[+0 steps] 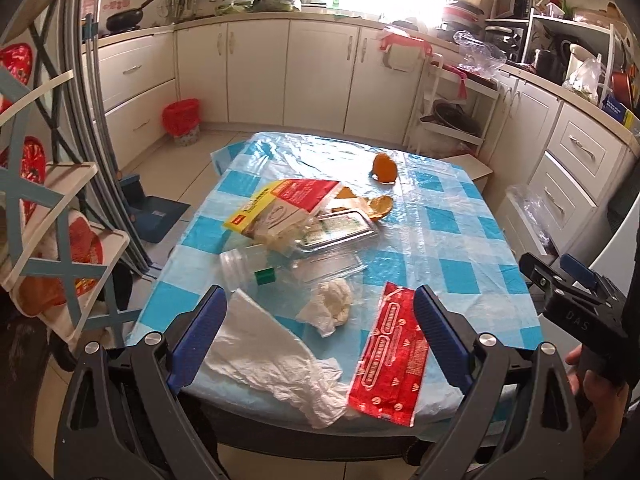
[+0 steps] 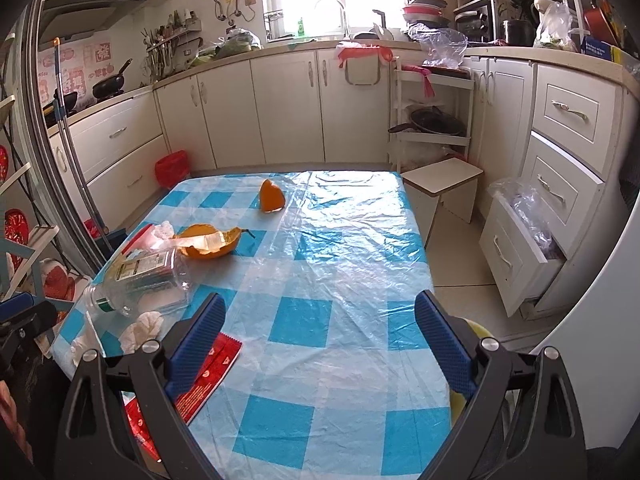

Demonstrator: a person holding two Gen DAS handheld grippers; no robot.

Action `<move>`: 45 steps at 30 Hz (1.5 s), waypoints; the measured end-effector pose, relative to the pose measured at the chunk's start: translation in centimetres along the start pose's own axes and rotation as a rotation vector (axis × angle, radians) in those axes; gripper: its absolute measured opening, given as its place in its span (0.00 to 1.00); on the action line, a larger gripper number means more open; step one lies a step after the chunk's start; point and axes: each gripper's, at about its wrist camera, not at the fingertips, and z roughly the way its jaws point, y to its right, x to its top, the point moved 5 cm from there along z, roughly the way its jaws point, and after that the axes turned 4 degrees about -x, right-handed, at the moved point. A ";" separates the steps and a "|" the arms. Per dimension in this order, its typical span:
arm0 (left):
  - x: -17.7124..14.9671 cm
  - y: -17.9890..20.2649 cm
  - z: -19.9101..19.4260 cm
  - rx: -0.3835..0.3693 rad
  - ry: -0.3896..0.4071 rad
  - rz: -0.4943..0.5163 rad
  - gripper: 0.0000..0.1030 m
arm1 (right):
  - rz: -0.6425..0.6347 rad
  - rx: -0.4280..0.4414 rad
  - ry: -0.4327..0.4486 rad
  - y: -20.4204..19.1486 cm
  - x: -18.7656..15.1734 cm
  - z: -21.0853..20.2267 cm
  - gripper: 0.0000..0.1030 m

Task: Collect trash
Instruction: 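Return both grippers to the table above the red wrapper, then grasp the red wrapper with the right gripper while the left gripper grasps the white tissue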

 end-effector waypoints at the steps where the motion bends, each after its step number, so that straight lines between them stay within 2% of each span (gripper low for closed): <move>1: -0.4 -1.0 0.0 0.016 -0.007 -0.009 0.88 | -0.010 0.014 -0.012 -0.6 -0.5 0.0 0.89; 5: -1.9 -4.1 0.3 0.058 -0.042 -0.051 0.88 | -0.063 0.081 -0.067 -3.6 -2.3 0.0 0.89; 11: -3.5 -6.0 0.4 0.057 -0.074 -0.055 0.88 | -0.190 0.169 -0.145 -8.8 -5.7 0.1 0.89; 15: -4.2 -6.1 1.2 0.039 -0.102 -0.065 0.88 | -0.295 0.162 -0.176 -11.3 -7.4 0.8 0.89; 19: -4.9 -5.8 2.0 0.023 -0.131 -0.054 0.88 | -0.361 0.120 -0.200 -11.9 -8.3 1.9 0.89; 23: -5.7 -5.0 3.2 -0.003 -0.163 -0.031 0.88 | -0.372 0.085 -0.248 -11.6 -8.6 3.6 0.89; 28: -6.3 -3.9 5.1 -0.015 -0.203 0.024 0.88 | -0.362 0.030 -0.225 -10.3 -7.8 4.3 0.93; 31: -6.6 -3.7 6.5 0.005 -0.219 0.062 0.88 | -0.328 -0.020 -0.227 -8.7 -7.2 5.1 0.93; 35: -6.6 -4.2 7.7 0.011 -0.224 0.058 0.87 | -0.269 -0.082 -0.230 -6.9 -6.2 5.7 0.93; 37: -6.5 -4.6 8.0 0.010 -0.218 0.051 0.82 | -0.222 -0.036 -0.213 -6.9 -5.8 5.3 0.93; 40: -6.4 -4.9 8.1 0.009 -0.203 0.063 0.80 | -0.208 0.035 -0.205 -8.1 -5.7 4.9 0.93; 42: -6.3 -5.1 8.1 0.003 -0.193 0.067 0.78 | -0.228 0.040 -0.226 -9.0 -6.1 5.4 0.93; 45: -6.1 -5.3 8.1 0.006 -0.175 0.083 0.68 | -0.229 0.044 -0.261 -9.5 -6.7 6.2 0.93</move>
